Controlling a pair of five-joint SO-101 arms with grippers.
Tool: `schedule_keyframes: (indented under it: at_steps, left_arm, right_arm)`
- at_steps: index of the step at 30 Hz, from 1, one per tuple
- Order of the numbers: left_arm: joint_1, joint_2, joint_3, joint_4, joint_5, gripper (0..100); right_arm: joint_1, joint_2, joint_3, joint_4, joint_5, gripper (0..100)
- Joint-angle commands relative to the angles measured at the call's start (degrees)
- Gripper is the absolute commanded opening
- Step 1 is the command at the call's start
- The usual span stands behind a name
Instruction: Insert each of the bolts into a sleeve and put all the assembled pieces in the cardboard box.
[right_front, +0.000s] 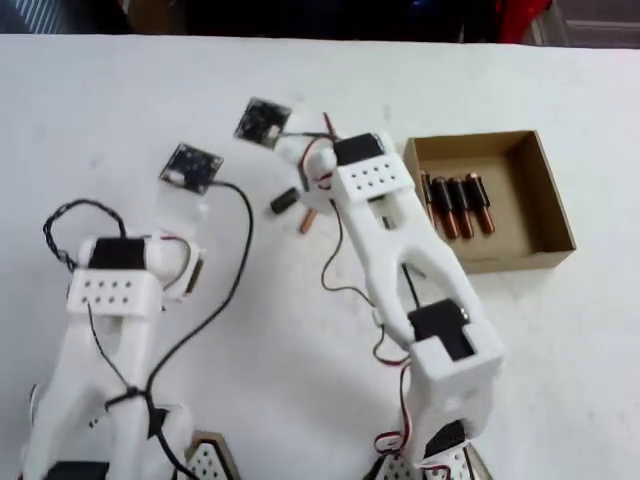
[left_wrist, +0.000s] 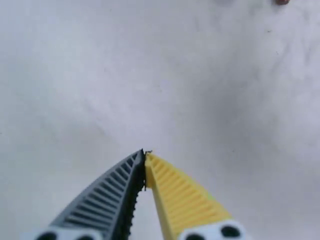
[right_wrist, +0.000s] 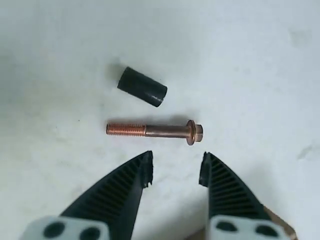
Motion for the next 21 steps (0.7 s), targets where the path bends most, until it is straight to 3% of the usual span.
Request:
schedule_keyframes:
  at_steps: [1, 8, 21]
  left_arm:
    - [-0.7, -5.0, 2.9, -4.1, 0.4, 2]
    - [-6.2, -8.5, 6.4, -7.0, 0.3, 2]
    - [-18.1, -8.7, 6.6, -7.6, 0.4, 2]
  right_arm:
    - [0.8, 1.7, -3.6, -3.1, 10.0, 14.9]
    - [1.2, 4.9, -3.6, -11.2, 21.7, 14.9]
    - [0.8, 7.7, -3.6, -13.6, 31.2, 14.9]
